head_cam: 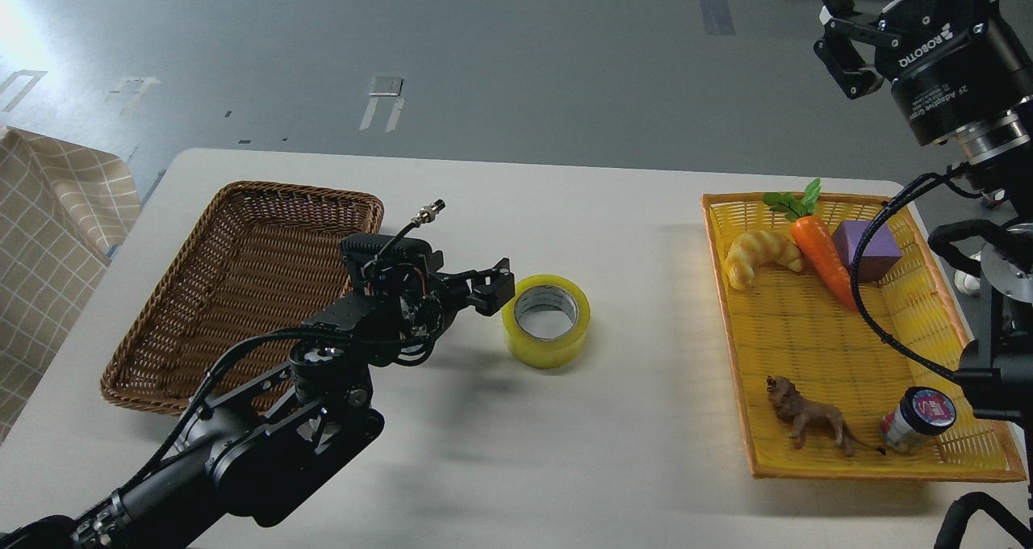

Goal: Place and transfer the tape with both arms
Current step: 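Reach the left gripper toward the tape roll on the table, then grasp the tape roll's rim with the left gripper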

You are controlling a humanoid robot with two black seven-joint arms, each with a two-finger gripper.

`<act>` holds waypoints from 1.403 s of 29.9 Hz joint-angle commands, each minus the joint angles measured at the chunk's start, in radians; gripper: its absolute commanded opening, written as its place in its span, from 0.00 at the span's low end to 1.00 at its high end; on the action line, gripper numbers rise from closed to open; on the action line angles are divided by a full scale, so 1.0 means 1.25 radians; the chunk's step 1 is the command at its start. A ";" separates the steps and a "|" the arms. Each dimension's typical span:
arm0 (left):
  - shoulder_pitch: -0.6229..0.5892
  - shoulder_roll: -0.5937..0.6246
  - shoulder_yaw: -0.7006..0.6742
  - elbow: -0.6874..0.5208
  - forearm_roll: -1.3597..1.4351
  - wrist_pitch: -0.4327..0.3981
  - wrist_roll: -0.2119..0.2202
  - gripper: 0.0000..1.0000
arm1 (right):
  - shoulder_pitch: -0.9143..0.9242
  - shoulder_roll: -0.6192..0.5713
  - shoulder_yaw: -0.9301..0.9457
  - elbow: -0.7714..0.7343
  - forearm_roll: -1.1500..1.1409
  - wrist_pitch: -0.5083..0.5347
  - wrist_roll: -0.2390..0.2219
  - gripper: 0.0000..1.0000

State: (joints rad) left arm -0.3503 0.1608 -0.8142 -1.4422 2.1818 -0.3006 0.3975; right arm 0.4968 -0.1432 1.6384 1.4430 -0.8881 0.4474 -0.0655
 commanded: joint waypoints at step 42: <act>-0.020 -0.076 0.064 0.114 0.000 0.004 -0.011 0.97 | -0.031 -0.006 0.000 -0.028 -0.001 -0.002 0.001 1.00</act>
State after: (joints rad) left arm -0.3746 0.0677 -0.7347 -1.3020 2.1817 -0.2960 0.3859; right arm 0.4657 -0.1504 1.6382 1.4083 -0.8898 0.4455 -0.0646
